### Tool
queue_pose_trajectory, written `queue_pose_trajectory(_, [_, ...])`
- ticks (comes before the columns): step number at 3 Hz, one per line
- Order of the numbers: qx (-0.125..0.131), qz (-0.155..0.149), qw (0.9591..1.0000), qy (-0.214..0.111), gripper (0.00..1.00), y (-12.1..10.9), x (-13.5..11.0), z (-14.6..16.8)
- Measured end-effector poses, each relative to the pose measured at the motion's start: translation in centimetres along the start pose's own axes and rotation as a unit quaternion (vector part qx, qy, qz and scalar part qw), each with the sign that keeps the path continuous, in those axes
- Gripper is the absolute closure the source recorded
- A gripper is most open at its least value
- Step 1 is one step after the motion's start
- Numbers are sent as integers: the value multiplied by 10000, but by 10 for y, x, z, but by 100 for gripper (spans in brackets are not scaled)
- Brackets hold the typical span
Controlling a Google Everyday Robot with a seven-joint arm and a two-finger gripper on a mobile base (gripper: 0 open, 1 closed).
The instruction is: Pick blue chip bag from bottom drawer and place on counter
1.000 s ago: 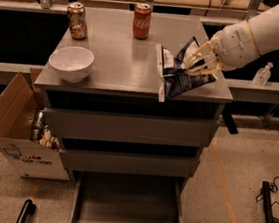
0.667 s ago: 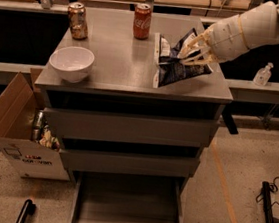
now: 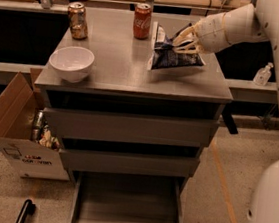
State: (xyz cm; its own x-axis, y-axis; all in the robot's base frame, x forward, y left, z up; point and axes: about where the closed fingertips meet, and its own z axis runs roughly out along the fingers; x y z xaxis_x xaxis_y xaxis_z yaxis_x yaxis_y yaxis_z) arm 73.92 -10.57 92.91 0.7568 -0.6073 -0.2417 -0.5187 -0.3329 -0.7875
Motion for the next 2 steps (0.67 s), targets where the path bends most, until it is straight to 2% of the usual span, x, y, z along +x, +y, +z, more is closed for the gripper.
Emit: queue_pose_trajectory(2, [64,16,10000,-18,36,-5,4,8])
